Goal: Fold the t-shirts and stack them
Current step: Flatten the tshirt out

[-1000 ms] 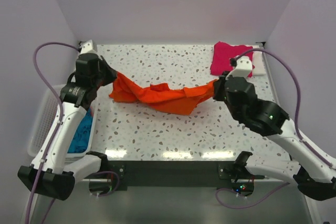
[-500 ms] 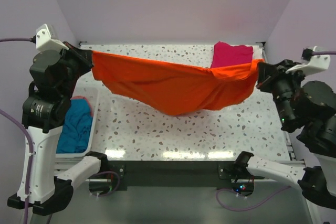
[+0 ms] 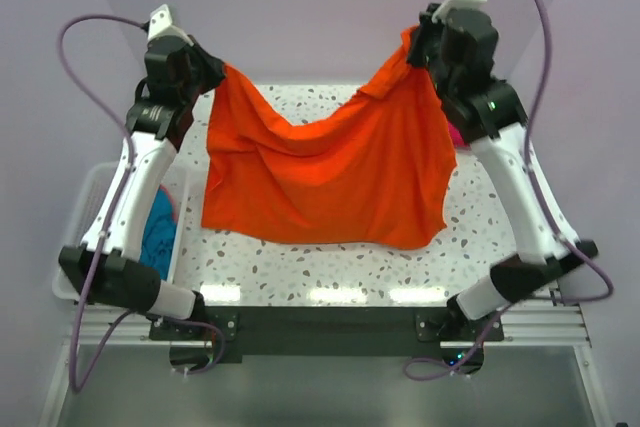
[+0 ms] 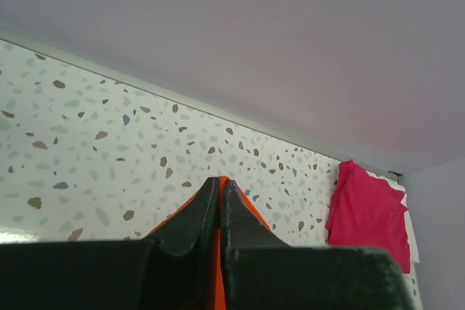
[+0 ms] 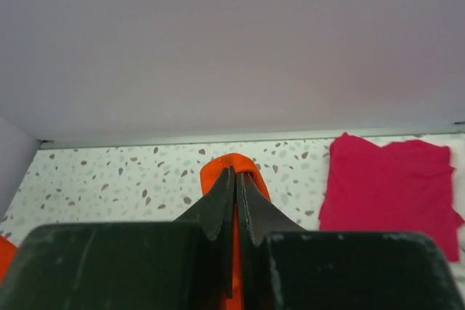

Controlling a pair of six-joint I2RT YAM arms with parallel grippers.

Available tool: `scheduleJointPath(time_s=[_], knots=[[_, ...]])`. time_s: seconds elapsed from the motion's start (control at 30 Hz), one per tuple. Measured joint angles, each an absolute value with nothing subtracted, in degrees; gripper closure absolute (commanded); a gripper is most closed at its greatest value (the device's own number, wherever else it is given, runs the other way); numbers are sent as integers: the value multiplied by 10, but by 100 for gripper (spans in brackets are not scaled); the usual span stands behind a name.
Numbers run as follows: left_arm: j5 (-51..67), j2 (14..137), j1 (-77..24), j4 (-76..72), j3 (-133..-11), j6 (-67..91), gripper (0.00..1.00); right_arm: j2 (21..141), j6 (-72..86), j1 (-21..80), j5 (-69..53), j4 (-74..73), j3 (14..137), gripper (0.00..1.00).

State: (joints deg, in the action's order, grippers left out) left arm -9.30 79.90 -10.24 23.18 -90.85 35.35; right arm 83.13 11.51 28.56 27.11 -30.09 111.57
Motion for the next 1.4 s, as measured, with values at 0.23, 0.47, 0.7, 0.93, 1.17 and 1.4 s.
scheduleJointPath(time_s=[0.23,0.47,0.7,0.93,1.17,1.4], knots=[[12,1033,-52,159,-1103,354,100,1154,211,141,37,-310,1407,100],[119,1132,27,106,-1317,405,100,1151,286,64,-27,-249,1430,100],[165,989,95,12,-1133,442,100,976,306,37,-45,-183,1282,100],[180,772,82,-22,-725,465,100,721,332,43,-57,-127,832,100],[150,583,82,78,-380,467,100,507,356,42,-59,-224,427,100],[100,434,67,201,-236,452,100,287,383,42,-77,-345,257,100]])
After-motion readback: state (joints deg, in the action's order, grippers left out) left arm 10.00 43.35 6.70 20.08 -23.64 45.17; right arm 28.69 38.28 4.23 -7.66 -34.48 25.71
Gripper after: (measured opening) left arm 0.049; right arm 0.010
